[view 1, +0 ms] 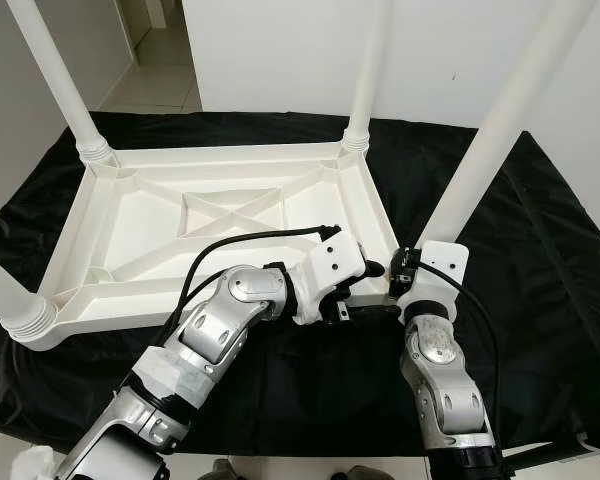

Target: Building children table

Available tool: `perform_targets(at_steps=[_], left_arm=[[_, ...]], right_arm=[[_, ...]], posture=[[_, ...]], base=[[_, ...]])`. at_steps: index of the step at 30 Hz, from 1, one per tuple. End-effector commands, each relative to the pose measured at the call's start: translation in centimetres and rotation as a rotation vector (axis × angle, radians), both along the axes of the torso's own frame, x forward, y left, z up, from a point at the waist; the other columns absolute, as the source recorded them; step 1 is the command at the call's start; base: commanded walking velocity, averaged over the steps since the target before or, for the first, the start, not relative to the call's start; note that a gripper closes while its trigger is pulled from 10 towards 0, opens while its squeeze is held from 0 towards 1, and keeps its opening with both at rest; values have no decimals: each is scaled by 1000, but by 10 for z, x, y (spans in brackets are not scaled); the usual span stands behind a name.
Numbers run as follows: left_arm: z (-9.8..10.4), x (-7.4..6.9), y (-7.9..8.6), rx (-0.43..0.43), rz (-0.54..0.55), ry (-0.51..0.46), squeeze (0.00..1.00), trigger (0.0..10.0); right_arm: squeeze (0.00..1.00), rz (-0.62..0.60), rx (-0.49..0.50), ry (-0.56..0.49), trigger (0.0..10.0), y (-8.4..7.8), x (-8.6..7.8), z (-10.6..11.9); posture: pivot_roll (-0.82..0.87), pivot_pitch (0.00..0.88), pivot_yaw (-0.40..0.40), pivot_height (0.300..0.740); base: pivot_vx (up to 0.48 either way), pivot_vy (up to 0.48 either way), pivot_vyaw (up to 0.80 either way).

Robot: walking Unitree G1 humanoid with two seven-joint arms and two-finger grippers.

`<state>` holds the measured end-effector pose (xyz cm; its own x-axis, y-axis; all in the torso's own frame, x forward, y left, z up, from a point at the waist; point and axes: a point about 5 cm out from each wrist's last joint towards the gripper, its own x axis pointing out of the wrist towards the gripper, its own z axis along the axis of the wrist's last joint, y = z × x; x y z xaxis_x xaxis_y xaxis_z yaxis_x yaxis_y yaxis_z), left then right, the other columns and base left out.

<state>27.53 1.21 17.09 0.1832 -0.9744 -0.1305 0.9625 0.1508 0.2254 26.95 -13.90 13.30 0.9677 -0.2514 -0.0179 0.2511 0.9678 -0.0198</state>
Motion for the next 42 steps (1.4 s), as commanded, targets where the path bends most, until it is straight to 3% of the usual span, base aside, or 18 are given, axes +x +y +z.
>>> perform_targets(at_steps=[1,8,9,10,12,17,21,23,27,37,42], left_arm=[[0,0,1,14,-9,-4,0,10000],[0,1,1,12,-3,-6,0,10000],[0,1,1,12,-2,-6,0,10000],[0,1,1,11,-2,-7,0,10000],[0,1,1,11,-1,-7,0,10000],[0,1,1,11,-1,-7,0,10000],[-2,1,5,23,-6,-7,0,10000],[-2,1,5,23,-6,-7,0,10000],[-9,1,12,49,-2,1,0,10000],[-13,2,21,66,25,16,0,10000],[-18,-8,23,80,-19,40,0,10000]], right_arm=[[1000,37,99,-1,10000,11,-3,-4],[1000,87,110,-20,10000,5,-4,-2],[75,123,96,-14,10000,3,-5,-3],[0,188,102,-9,10000,1,-6,-4],[0,268,84,-4,10000,-1,-7,-5],[0,320,24,-3,10000,-3,-8,-5],[0,417,-72,-11,10000,-23,-6,-1],[0,417,-72,-11,10000,-23,-6,-1],[0,503,-138,7,10000,-45,0,-2],[0,583,-134,8,10000,-55,4,-1],[0,679,-108,-30,10000,-58,8,1]], posture=[[-42,0,-9,740],[-39,0,-13,740],[-40,0,-13,740],[-40,0,-13,740],[-42,0,-11,740],[-45,0,-7,740],[-49,0,-3,740],[-49,0,-3,740],[-47,0,-2,740],[-38,0,-9,740],[-32,0,-7,740]], base=[[0,0,0],[0,0,0],[0,0,0],[0,0,0],[0,0,0],[0,0,0],[0,0,0],[0,0,0],[0,0,0],[0,0,0],[0,0,0]])
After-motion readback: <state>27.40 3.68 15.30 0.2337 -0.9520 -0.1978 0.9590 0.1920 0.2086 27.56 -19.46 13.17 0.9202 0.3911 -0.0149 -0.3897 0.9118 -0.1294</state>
